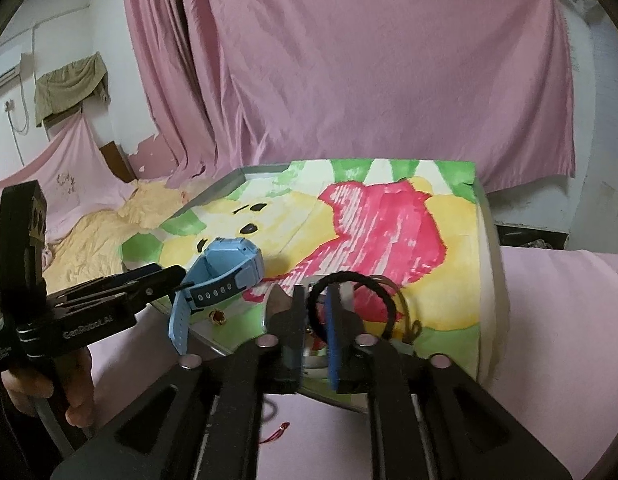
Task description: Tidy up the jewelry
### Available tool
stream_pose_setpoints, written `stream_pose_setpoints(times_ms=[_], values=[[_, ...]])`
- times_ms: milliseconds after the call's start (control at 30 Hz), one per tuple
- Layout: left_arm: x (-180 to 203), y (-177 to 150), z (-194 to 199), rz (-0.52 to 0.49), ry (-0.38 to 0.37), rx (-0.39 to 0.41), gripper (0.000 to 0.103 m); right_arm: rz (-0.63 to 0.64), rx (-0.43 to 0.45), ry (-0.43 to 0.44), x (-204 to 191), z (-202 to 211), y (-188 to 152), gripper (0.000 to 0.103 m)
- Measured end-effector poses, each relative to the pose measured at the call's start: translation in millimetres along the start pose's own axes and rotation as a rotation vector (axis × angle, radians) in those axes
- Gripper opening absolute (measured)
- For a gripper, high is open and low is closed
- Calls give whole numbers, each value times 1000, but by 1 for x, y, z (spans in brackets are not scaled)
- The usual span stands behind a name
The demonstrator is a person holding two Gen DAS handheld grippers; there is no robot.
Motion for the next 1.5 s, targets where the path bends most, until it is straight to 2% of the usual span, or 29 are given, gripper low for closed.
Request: stream_pose_setpoints(times_ms=[67,233,300,333,400,533,733,867,1500], values=[[0,3,6,19,-14,16,59,-15,21,-13,5,7,3,49],[5,9,26,32,-31,84,80,-18,102,-45,10,31,12,56],[9,11,34,26,-38,108,84,-14,129,-57,11,39,15,69],[11,12,40,18,-38,123,90,-14,157,-64,11,47,17,75],[13,13,50,9,-30,159,95,-13,191,-66,12,59,20,78],[16,15,78,-16,-26,253,102,15,267,-93,10,87,23,98],[19,12,108,-61,-6,340,102,73,345,-124,3,118,20,101],[20,6,120,-82,1,359,102,77,359,-125,2,130,16,101],[21,-29,126,-128,18,287,102,98,286,-141,6,140,-10,101]])
Point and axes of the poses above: each gripper's, at about its wrist camera, not at the fingertips, and z roughly against the way its jaws point, x to its right, y to its top, the point moved 10 cm from there along -z, roughly the way its jaws point, and after that the axes turned 10 degrees about x, right-handed, at the moved point
